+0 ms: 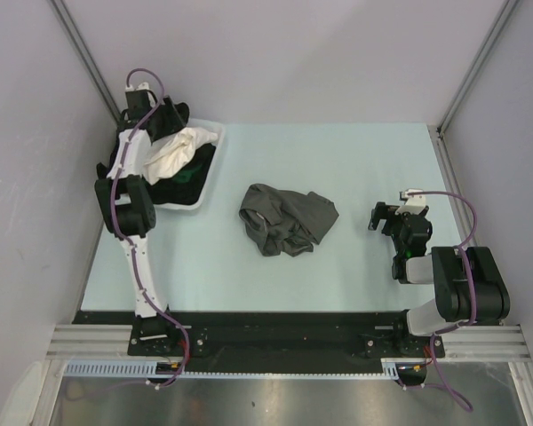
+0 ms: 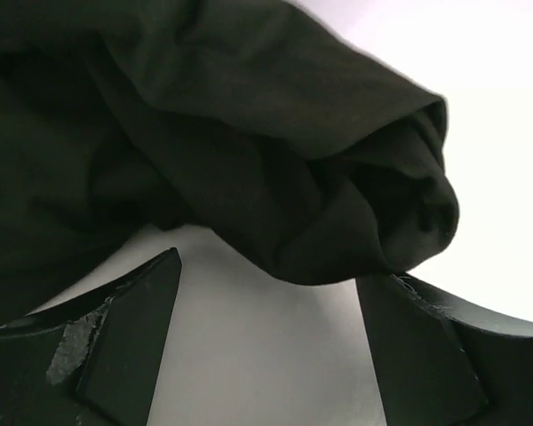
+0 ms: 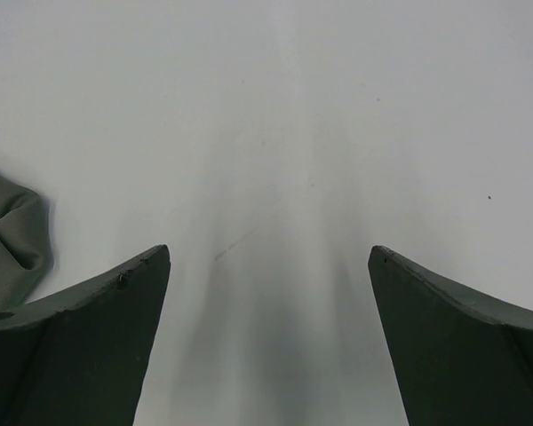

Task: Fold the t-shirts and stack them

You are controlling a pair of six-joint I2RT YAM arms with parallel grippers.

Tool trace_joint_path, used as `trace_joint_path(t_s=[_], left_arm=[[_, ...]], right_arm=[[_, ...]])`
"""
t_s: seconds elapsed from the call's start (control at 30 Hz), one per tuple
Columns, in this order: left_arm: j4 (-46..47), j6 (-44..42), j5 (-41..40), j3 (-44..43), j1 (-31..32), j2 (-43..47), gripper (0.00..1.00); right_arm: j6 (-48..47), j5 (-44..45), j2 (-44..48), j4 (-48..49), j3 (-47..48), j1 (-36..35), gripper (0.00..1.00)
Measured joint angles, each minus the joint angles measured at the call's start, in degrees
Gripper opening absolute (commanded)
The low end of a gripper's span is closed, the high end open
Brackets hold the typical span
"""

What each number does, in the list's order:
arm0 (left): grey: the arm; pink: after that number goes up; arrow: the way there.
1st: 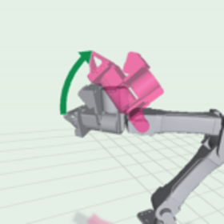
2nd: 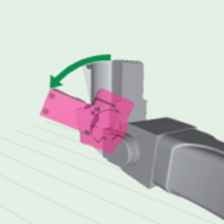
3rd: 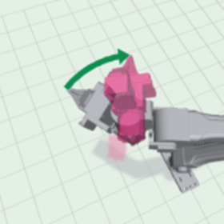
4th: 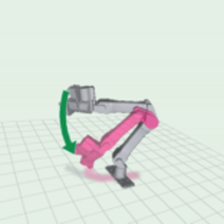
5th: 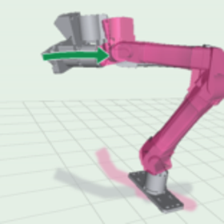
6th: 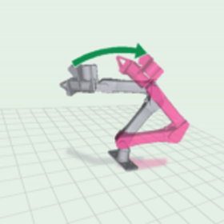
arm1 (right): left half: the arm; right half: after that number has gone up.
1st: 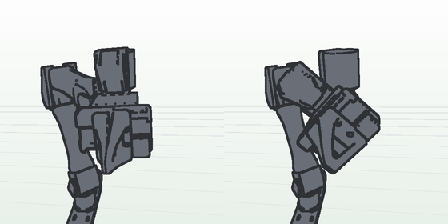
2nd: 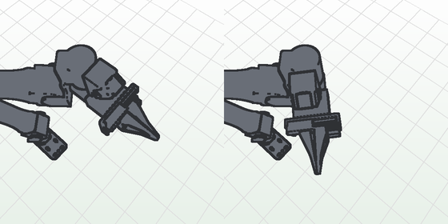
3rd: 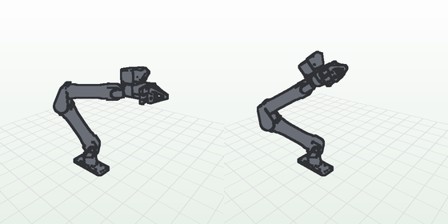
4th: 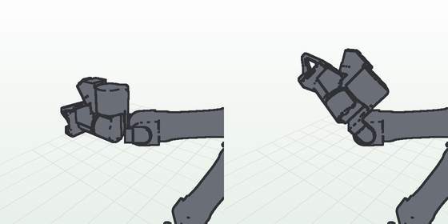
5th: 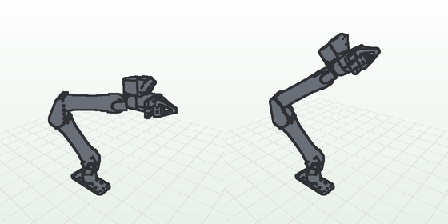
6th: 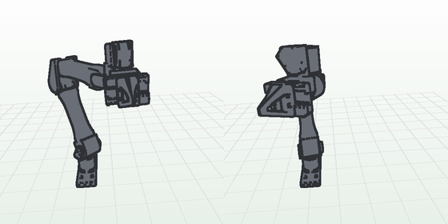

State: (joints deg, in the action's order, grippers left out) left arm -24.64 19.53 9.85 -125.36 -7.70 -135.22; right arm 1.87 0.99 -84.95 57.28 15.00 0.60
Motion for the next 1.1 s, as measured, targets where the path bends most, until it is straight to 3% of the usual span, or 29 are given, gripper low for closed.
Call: trace_joint_path(t_s=[0.17,0.37,0.4,0.47,0.5,0.6,0.87,1.1], left_arm=[[2.03,0.00,0.13,-2.27,-0.42,-0.39,0.83],[5.35,0.04,0.70,-2.71,-1.14,-0.79,0.70],[6.21,0.02,0.81,-2.71,-1.16,-0.98,0.54],[7.50,0.37,0.96,-2.71,-1.33,-1.49,0.35],[8.24,0.33,1.14,-2.73,-1.36,-1.97,0.17],[9.57,1.38,1.88,-2.73,-1.42,-3.48,0.00],[10.01,1.53,3.10,-2.73,-1.44,-5.25,0.00],[7.45,0.13,3.89,-1.68,-0.83,-0.33,0.00]], right_arm=[[0.00,-0.17,0.00,0.00,0.02,0.04,1.00],[0.02,-0.35,0.00,-0.02,0.02,0.15,0.99],[0.00,-0.37,0.00,0.00,0.02,0.17,1.00],[0.00,-0.37,0.00,-0.02,0.02,0.22,1.00],[0.00,-0.37,0.00,-0.02,0.02,0.26,1.00],[0.02,-0.37,0.00,-0.02,0.02,0.26,1.00],[0.02,-0.39,0.00,-0.07,0.17,0.26,1.00],[0.00,-0.37,0.00,-0.07,0.24,0.26,1.00]])
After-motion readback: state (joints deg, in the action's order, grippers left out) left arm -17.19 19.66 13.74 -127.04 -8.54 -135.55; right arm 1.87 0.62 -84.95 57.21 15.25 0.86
